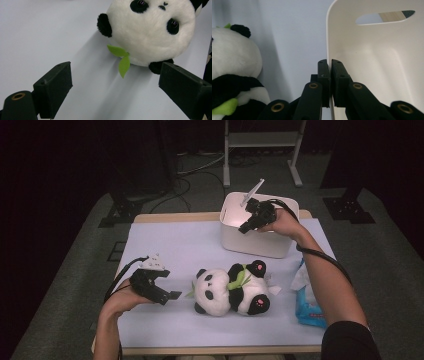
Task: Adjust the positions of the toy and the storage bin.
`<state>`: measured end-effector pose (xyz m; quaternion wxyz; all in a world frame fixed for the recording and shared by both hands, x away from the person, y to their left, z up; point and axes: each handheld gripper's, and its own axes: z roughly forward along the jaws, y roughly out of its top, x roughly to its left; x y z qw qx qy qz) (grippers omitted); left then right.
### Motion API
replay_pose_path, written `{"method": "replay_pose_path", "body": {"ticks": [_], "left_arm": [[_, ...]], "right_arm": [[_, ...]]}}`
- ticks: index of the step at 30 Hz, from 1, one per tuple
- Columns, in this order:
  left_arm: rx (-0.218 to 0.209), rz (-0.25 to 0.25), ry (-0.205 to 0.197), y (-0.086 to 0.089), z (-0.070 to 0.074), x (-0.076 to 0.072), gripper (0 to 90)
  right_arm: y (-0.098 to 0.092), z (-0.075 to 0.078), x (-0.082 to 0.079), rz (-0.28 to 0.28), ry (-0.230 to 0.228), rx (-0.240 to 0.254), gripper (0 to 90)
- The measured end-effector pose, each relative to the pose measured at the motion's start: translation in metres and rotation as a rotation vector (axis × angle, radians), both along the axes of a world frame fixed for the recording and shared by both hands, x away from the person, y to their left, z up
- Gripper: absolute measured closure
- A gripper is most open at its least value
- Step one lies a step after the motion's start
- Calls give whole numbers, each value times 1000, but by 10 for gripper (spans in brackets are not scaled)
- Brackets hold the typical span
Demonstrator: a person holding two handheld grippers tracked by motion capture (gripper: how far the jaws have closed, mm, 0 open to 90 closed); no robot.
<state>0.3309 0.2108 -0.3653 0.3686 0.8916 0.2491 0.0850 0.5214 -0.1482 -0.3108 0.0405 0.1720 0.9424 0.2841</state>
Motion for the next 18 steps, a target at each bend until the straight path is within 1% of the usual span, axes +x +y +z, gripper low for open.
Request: {"method": "replay_pose_path", "body": {"ticks": [2,8,13,16,18], "left_arm": [[0,4,-2,0,0,0,106],[4,1,6,-1,-2,1,106],[5,0,4,0,-2,0,106],[2,2,4,0,-2,0,106],[2,1,4,0,-2,0,106]], "right_arm": [[1,-1,-2,8,0,4,857],[6,-1,-11,37,-5,-10,852],[9,1,-17,61,7,2,860],[12,1,-21,82,3,3,860],[14,1,-25,95,12,4,860]]}}
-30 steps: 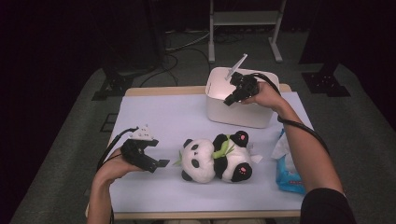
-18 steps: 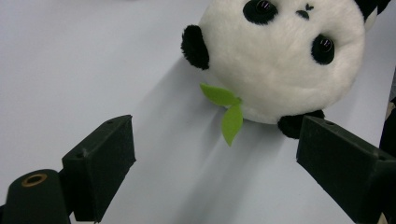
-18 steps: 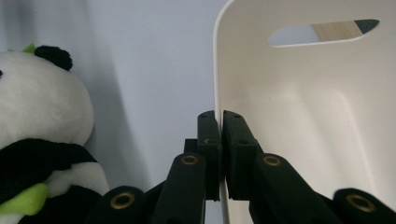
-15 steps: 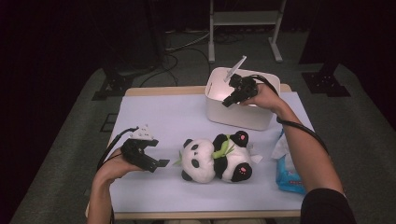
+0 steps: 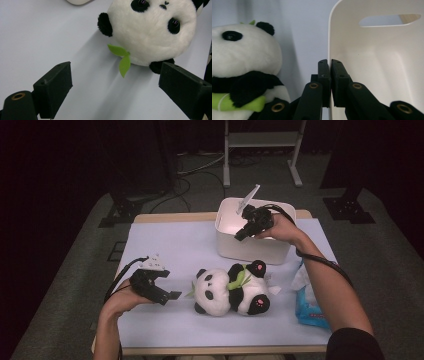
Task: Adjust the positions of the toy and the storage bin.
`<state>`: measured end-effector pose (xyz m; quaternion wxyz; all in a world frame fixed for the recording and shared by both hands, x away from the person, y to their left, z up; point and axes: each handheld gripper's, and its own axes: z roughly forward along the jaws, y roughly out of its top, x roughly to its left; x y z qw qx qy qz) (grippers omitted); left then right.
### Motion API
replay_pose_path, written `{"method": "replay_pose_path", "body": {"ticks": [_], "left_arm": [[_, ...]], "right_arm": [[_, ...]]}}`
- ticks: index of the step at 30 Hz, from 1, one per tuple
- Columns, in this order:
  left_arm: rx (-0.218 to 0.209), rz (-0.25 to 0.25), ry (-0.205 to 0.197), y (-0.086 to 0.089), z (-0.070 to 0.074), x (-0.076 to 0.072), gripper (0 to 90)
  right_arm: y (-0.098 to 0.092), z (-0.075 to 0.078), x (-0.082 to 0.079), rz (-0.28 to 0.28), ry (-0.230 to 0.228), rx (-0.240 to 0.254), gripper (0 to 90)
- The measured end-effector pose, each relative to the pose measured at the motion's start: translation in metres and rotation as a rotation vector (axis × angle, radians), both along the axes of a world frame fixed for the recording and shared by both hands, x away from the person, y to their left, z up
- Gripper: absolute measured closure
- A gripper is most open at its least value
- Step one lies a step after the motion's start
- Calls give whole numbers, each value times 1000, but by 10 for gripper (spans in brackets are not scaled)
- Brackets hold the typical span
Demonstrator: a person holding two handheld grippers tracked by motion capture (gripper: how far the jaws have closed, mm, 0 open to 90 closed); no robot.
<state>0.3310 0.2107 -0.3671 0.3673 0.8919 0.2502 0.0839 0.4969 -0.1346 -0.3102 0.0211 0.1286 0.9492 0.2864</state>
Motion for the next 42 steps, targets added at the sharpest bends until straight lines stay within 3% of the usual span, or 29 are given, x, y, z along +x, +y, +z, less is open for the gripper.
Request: {"method": "replay_pose_path", "body": {"ticks": [8,21,42], "left_arm": [[0,-5,13,-3,-3,1,106],[1,-16,14,-3,-4,1,106],[-4,-21,15,-3,-5,1,106]], "right_arm": [[7,0,-17,52,3,0,859],[14,0,-43,87,13,5,859],[19,2,-58,122,19,19,857]]}}
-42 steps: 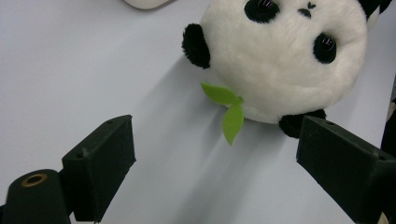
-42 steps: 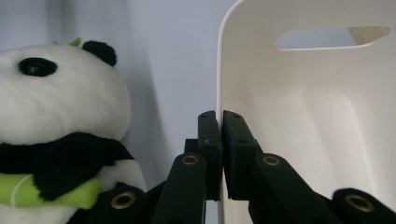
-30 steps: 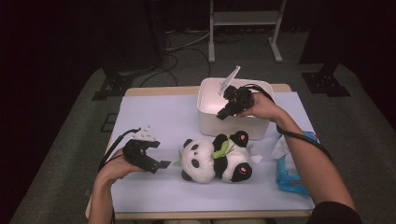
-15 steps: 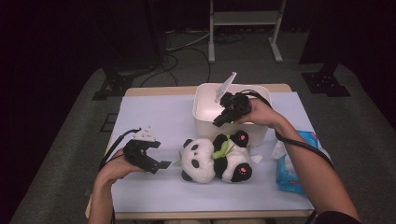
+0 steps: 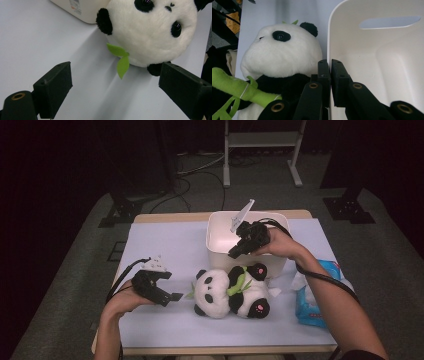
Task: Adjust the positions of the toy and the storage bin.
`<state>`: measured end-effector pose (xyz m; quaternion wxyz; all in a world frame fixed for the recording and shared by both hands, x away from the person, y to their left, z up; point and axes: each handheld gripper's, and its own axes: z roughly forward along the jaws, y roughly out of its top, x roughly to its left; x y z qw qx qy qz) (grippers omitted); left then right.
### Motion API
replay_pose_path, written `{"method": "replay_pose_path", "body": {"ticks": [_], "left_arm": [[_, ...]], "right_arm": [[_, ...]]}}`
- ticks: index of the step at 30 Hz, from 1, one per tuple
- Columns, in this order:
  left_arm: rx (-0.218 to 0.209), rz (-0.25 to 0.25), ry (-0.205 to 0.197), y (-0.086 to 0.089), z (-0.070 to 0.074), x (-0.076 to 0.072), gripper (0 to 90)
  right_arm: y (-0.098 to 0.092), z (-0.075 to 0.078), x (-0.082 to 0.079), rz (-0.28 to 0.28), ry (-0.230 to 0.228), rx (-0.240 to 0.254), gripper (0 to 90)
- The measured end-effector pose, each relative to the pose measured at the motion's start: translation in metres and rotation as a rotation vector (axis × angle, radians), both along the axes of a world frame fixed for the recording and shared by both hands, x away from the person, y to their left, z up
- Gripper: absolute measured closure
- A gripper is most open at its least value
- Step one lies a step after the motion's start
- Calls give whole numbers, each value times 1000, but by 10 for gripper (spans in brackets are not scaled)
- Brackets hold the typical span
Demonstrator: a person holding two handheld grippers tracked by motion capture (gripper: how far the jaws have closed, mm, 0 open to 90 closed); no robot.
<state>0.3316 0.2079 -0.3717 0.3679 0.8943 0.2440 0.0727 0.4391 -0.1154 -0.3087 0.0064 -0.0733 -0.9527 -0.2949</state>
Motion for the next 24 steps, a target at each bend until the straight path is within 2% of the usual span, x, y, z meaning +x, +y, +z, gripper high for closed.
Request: {"method": "replay_pose_path", "body": {"ticks": [24], "left_arm": [[-4,11,11,2,-3,2,106]], "right_arm": [[0,0,-7,4,-6,14,856]]}}
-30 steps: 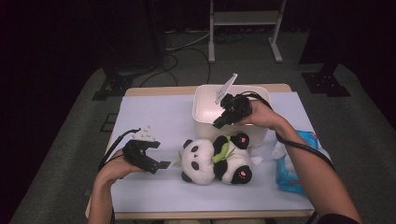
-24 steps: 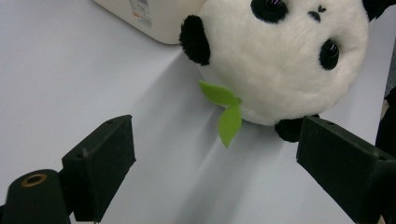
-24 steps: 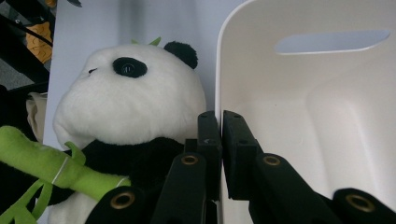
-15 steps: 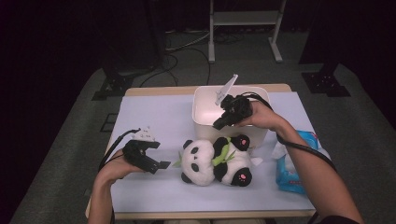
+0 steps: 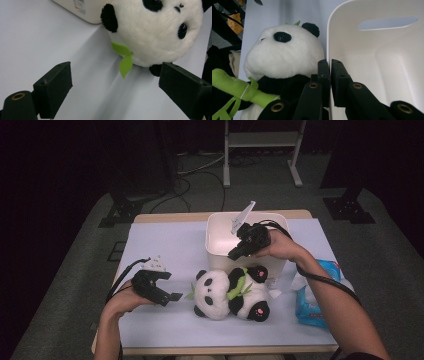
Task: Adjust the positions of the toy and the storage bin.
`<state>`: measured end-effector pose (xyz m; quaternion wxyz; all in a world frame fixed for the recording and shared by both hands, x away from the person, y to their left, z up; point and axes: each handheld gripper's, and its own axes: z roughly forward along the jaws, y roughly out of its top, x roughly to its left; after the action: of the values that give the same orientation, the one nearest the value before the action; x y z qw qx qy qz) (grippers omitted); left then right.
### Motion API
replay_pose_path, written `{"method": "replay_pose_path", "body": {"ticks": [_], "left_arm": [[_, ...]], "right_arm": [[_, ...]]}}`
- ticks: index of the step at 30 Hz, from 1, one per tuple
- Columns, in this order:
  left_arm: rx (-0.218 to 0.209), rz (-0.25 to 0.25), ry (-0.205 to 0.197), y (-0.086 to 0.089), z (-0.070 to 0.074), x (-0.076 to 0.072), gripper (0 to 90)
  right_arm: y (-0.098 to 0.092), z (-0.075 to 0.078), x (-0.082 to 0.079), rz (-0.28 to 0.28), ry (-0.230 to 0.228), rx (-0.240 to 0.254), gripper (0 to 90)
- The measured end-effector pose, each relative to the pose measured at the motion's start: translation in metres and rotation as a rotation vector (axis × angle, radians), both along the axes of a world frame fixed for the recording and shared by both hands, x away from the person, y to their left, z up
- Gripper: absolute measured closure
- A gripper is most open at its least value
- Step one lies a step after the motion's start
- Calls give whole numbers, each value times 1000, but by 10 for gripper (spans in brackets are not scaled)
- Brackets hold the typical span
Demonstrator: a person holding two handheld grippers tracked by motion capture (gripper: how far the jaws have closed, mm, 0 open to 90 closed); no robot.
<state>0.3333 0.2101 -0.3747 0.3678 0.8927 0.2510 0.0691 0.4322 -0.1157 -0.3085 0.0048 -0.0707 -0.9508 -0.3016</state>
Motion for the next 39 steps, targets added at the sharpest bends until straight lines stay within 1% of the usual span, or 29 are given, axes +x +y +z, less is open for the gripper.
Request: {"method": "replay_pose_path", "body": {"ticks": [3,7,11,16,19,23,26,31,32,35,39], "left_arm": [[2,-2,0,0,0,0,106],[0,0,1,1,0,1,106],[-4,2,3,1,-1,1,106],[2,2,5,2,-1,2,106],[2,2,5,3,-1,1,106],[-1,5,3,4,-1,1,106],[-3,9,2,4,-1,0,106],[-2,11,3,5,-1,-1,106],[-4,13,2,5,-1,-1,106],[2,11,2,5,0,-2,106],[-6,17,1,5,0,-3,106]], "right_arm": [[0,0,0,1,4,2,856],[1,0,-1,1,-2,0,860],[3,1,-1,7,4,-4,860],[4,1,0,7,13,-1,858],[3,0,2,-1,27,6,848],[0,1,1,-13,23,14,799],[-3,2,-2,-17,13,17,774],[-10,8,-8,-29,10,44,744],[-11,10,-9,-29,1,44,739],[-16,15,-15,-33,-13,50,718],[-24,22,-24,-33,-23,64,702]]}}
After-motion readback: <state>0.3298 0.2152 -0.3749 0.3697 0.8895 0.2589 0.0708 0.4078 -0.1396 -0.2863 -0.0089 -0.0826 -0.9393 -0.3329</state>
